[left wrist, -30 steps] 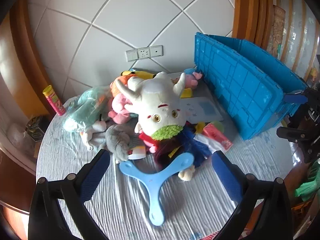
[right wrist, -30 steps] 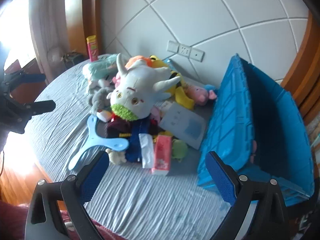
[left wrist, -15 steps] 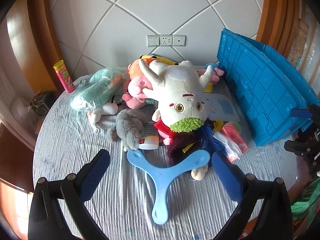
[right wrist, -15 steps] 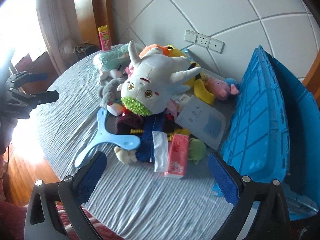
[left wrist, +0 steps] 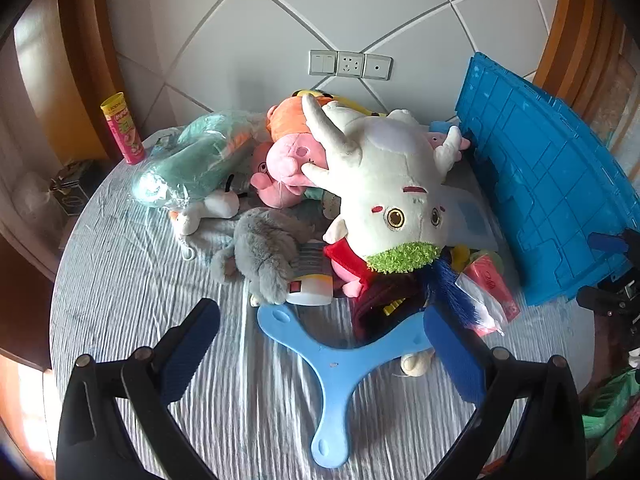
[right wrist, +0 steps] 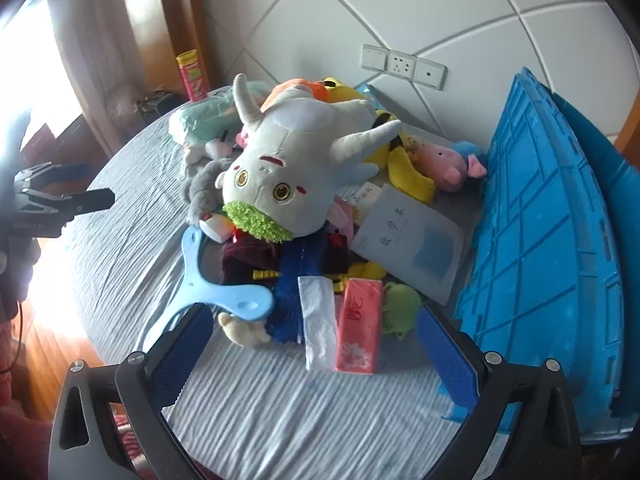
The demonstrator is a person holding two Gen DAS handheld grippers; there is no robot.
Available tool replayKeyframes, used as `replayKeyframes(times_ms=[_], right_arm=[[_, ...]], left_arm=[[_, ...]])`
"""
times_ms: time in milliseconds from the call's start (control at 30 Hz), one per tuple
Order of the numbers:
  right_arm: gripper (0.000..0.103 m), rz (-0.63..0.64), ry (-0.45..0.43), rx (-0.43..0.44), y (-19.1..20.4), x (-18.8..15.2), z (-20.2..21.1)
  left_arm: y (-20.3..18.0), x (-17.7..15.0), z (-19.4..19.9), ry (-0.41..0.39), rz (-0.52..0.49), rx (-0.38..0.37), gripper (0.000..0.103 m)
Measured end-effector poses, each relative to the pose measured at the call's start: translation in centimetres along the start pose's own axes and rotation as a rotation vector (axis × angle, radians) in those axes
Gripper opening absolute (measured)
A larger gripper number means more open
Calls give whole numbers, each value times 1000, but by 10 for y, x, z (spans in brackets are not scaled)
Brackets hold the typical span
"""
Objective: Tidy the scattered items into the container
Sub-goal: 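Move the right gripper back over the toy pile toward the white cow, then lower the right gripper onto the white cow plush and close it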
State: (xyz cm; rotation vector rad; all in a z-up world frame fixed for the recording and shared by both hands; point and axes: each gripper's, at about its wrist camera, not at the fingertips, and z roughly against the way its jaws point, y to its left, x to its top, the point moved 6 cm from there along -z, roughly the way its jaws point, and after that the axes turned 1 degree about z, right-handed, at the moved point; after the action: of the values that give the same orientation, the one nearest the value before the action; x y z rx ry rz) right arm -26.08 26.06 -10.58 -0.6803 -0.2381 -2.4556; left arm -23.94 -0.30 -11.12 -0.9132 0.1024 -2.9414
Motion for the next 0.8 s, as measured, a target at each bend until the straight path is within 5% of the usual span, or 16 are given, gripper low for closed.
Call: replayKeyframes(times_ms=[300, 800], right_arm=[[102, -127, -22, -46, 4, 33, -17], [102, -391, -53, 98, -58, 92, -95]], left_arm=[[21, 29, -40, 24, -35, -66, 103], [22, 104, -126, 30, 75, -81, 103]])
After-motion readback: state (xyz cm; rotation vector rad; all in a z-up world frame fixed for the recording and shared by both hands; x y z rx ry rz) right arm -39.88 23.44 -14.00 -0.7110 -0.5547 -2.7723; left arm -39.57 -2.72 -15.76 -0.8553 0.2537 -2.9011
